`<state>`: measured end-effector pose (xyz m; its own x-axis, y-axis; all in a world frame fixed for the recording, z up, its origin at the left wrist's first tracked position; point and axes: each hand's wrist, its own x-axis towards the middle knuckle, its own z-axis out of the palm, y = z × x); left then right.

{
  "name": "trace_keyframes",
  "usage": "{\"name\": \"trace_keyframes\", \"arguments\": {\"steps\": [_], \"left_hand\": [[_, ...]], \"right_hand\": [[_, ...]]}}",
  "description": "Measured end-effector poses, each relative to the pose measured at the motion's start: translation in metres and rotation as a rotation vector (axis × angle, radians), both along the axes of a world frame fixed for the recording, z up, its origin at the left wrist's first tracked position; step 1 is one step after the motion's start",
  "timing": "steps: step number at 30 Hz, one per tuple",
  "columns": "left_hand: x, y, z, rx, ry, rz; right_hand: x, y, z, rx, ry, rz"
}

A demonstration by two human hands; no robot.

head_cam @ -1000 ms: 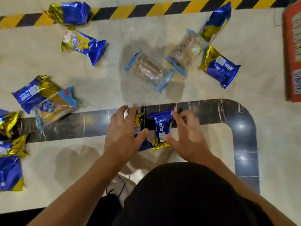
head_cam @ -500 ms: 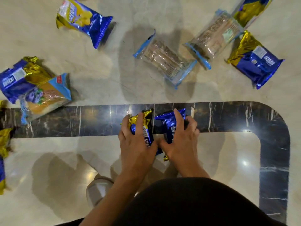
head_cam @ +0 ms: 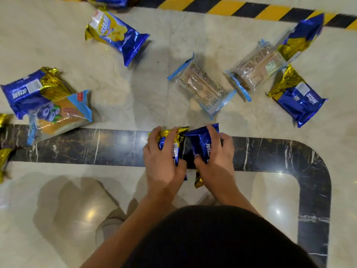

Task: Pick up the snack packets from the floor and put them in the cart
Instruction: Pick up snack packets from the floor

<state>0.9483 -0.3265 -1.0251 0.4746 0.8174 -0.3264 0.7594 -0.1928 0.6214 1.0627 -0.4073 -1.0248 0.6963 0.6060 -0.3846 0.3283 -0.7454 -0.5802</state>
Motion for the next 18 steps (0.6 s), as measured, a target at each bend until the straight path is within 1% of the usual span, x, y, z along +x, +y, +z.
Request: {"name": "trace_keyframes", "arguments": {"steps": [2,4,6,8,12,15,18], "left_hand": [[0.008,0.018,0.011,-0.009,-0.064,0.0],[0.015,0.036,0.027,-0.017,-0.123,-0.017],[0.018,0.054,0.05,0.013,-0.133,-0.03],[0.021,0.074,0.081,0.062,-0.128,-0.015],[0.024,0.105,0.164,0.123,-0.174,0.03],[0.024,0.111,0.239,0.154,-0.198,0.047],[0.018,0.109,0.319,0.156,-0.183,0.064]], "right_hand": [[0.017,0.014,0.015,0.052,0.065,0.006],[0.031,0.029,0.034,0.131,0.06,0.037],[0.045,0.044,0.06,0.196,0.052,0.052],[0.059,0.057,0.094,0.195,0.012,0.055],[0.078,0.076,0.178,0.2,-0.064,0.023],[0.071,0.083,0.25,0.206,-0.101,0.018],[0.056,0.083,0.326,0.224,-0.104,0.041]]}}
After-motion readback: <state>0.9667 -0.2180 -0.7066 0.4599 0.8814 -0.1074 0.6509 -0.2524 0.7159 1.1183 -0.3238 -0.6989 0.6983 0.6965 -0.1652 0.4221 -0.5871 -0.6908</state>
